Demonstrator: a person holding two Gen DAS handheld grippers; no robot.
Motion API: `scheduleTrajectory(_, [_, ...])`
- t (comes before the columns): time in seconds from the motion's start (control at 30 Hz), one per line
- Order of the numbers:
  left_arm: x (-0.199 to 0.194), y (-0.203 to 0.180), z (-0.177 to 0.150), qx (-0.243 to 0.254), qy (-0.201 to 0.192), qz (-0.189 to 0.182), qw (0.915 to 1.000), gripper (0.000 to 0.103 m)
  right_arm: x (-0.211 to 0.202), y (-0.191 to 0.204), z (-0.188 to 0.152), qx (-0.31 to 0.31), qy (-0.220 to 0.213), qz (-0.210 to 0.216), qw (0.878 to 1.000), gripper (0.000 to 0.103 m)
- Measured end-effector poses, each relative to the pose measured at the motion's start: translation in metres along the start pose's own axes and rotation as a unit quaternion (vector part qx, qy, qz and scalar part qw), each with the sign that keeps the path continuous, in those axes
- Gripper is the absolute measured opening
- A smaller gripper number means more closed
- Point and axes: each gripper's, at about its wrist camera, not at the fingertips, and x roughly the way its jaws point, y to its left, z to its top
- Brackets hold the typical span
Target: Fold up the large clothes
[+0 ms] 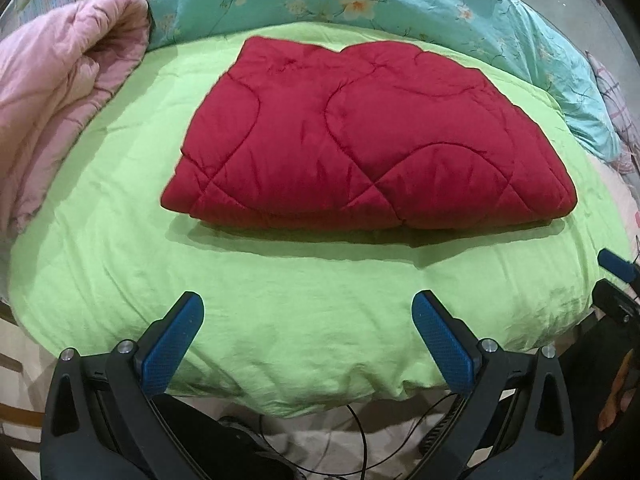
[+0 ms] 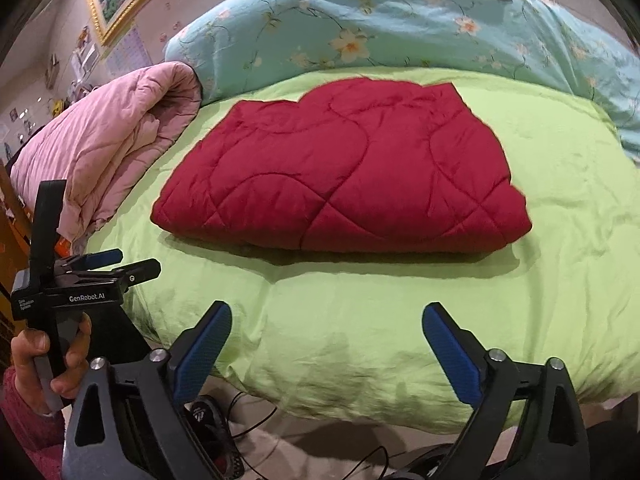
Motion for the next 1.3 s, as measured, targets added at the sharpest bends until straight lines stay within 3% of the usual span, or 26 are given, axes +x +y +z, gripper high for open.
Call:
scheduleTrajectory(0.37, [-0.061,-0.018,-0.005,0.06,-0.045,0.014,0.9971,0.103,-0.042,0.018,0.005,-0.034,-0.006,-0.003,0.999,0.103])
scheduleTrajectory(0.63, [-0.09,-0.019,-0.003,0.056,-0.069,0.017,0.9959,0.103,-0.072,0.021,0.008,-0.035,-0.021,-0.013,0.999,0.103])
scheduleTrajectory(1.3, [-0.076,-0.012,0.007,0.042,-0.075,0.046,0.9952,0.103,-0.045,0.017,0.009,-0.03,-0.012,-0.031,0.999,0.103])
